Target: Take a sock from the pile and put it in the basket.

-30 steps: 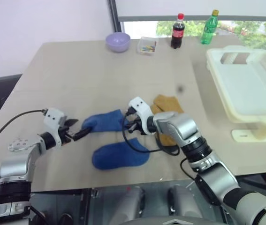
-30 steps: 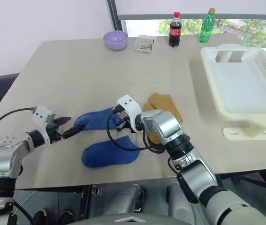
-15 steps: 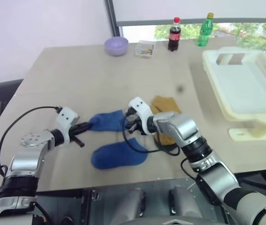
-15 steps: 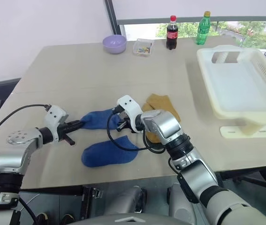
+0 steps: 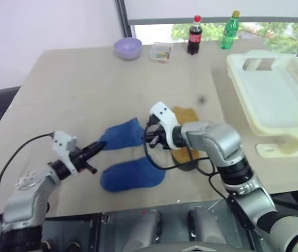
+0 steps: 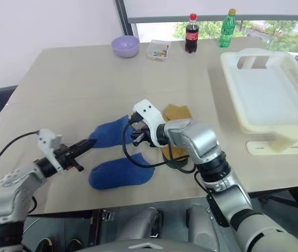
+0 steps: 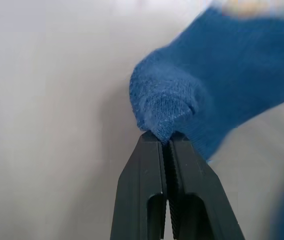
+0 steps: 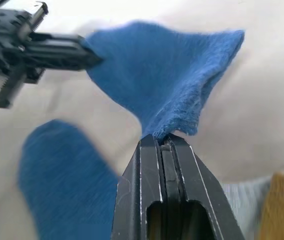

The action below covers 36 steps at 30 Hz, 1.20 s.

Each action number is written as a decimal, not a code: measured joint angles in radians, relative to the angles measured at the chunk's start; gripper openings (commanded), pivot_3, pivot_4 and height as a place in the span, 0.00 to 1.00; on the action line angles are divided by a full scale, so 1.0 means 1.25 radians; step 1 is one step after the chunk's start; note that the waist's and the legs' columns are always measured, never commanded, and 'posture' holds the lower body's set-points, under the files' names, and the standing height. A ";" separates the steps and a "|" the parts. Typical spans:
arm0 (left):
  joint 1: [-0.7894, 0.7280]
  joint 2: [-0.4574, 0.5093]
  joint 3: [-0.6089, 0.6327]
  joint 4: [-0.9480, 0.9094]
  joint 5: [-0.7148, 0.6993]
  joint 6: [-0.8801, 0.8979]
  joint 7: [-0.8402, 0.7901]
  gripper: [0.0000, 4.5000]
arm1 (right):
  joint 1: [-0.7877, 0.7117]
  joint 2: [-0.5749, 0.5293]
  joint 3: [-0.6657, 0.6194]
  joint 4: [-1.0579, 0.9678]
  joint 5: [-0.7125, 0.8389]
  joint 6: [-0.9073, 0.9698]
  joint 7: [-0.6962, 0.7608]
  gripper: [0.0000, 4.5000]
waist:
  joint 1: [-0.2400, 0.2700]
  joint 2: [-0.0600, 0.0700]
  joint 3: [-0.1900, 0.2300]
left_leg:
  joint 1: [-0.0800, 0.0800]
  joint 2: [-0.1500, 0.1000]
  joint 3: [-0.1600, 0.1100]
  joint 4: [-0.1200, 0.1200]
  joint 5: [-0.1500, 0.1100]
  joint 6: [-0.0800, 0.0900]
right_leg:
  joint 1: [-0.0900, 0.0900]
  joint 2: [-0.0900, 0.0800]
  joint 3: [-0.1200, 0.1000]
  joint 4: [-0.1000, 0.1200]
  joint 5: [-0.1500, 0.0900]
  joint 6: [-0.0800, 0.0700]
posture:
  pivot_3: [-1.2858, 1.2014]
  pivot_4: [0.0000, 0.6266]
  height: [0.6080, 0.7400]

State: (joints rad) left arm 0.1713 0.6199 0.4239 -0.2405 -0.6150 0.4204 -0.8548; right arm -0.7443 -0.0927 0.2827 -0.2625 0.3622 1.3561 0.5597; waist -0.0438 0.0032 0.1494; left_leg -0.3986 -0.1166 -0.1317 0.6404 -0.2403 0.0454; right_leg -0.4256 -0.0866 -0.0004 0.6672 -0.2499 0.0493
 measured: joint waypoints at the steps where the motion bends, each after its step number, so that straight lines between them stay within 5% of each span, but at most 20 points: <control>1: 0.050 -0.006 0.019 -0.058 -0.030 0.009 0.000 0.01 | 0.005 -0.019 -0.024 -0.039 0.020 0.038 0.001 0.00 | 0.003 0.000 0.000 | 0.000 0.000 0.000 -0.001 0.000 0.000 | 0.000 0.000 0.000 -0.002 0.000 0.000 | 0.52 0.24 1.00; 6: 0.179 -0.042 0.037 -0.184 -0.089 0.033 0.018 0.01 | 0.059 -0.088 -0.054 -0.166 0.106 0.168 0.018 0.00 | 0.013 0.000 0.000 | 0.000 0.000 0.000 -0.002 -0.002 0.004 | 0.001 0.000 -0.001 -0.004 0.000 0.000 | 0.52 0.24 1.00; 12: 0.296 -0.041 0.029 -0.240 -0.022 0.005 0.027 0.01 | 0.168 -0.165 -0.123 -0.261 0.267 0.202 0.001 0.00 | 0.023 0.000 0.000 | 0.001 0.001 0.000 -0.002 -0.003 0.004 | 0.003 0.000 -0.002 -0.005 0.000 0.000 | 0.52 0.24 1.00; 22: 0.317 -0.006 -0.005 -0.255 0.066 -0.027 0.020 0.01 | 0.244 -0.168 -0.179 -0.248 0.528 0.202 -0.187 0.00 | 0.026 -0.002 0.001 | 0.002 0.002 0.000 -0.002 -0.003 0.004 | 0.004 0.000 -0.003 -0.007 0.000 0.000 | 0.52 0.24 1.00; 36: 0.279 0.001 -0.052 -0.236 0.092 -0.027 0.032 0.01 | 0.269 -0.117 -0.168 -0.191 0.634 0.202 -0.405 0.00 | 0.026 -0.002 0.001 | 0.001 0.001 0.000 -0.002 -0.003 0.004 | 0.004 0.000 -0.003 -0.007 0.000 0.000 | 0.52 0.24 1.00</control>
State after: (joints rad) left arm 0.5195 0.6213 0.3589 -0.5352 -0.5003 0.3872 -0.8148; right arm -0.4075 -0.2394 0.0730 -0.5013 1.1552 1.6081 0.0530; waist -0.0110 0.0005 0.1512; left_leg -0.3968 -0.1147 -0.1320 0.6374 -0.2436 0.0510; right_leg -0.4200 -0.0862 -0.0038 0.6584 -0.2502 0.0496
